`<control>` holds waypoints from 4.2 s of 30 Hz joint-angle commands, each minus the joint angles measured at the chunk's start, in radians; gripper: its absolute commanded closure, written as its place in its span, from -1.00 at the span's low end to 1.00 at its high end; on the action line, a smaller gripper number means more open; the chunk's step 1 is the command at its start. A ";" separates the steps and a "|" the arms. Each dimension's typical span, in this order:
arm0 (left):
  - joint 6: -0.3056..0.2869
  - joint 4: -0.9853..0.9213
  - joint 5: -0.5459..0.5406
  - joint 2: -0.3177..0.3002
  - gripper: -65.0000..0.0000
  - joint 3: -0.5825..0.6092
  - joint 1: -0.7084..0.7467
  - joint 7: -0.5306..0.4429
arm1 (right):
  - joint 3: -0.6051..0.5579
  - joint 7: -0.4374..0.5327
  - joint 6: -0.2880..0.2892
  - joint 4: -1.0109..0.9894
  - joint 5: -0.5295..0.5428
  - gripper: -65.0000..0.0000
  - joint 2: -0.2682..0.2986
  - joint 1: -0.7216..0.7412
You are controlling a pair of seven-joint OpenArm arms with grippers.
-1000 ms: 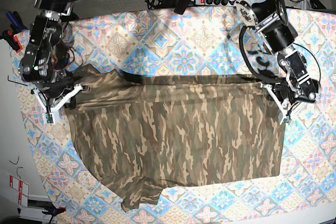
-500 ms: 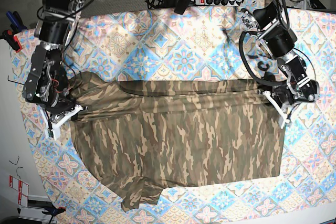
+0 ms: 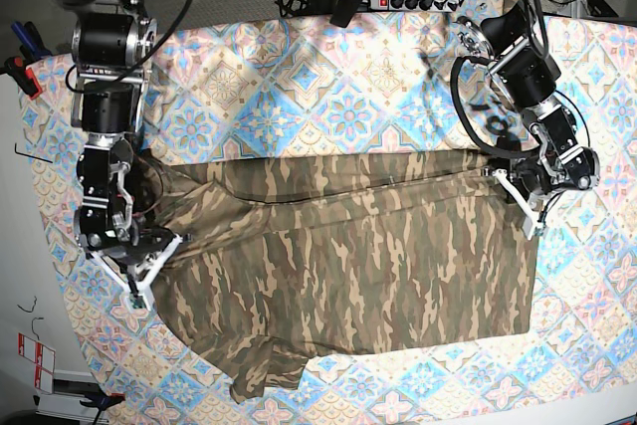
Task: Fold the T-shirt properly
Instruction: 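Lift the shoulder edge and pull it toward the hem with both grippers, then release the shirt and raise both grippers, then grasp the folded edge of the shirt with both grippers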
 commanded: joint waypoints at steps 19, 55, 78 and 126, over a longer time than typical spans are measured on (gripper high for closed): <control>0.009 0.016 0.008 -0.020 -0.21 -0.002 -0.018 -0.072 | -0.130 0.318 -0.006 -0.332 -0.478 0.28 -0.075 0.230; 0.009 0.228 -0.103 -0.075 -0.24 -0.292 0.023 -0.227 | 0.149 0.355 -0.049 0.071 -0.765 -0.67 -0.205 0.080; 0.009 -0.162 -0.095 -0.178 -0.24 -0.159 0.013 -0.259 | 0.632 0.109 0.376 0.153 -0.765 -0.64 -0.256 0.055; 0.009 -0.359 -0.095 -0.175 -0.23 -0.025 -0.061 -0.305 | 0.932 0.059 0.376 -0.409 -0.453 -0.63 -0.050 0.174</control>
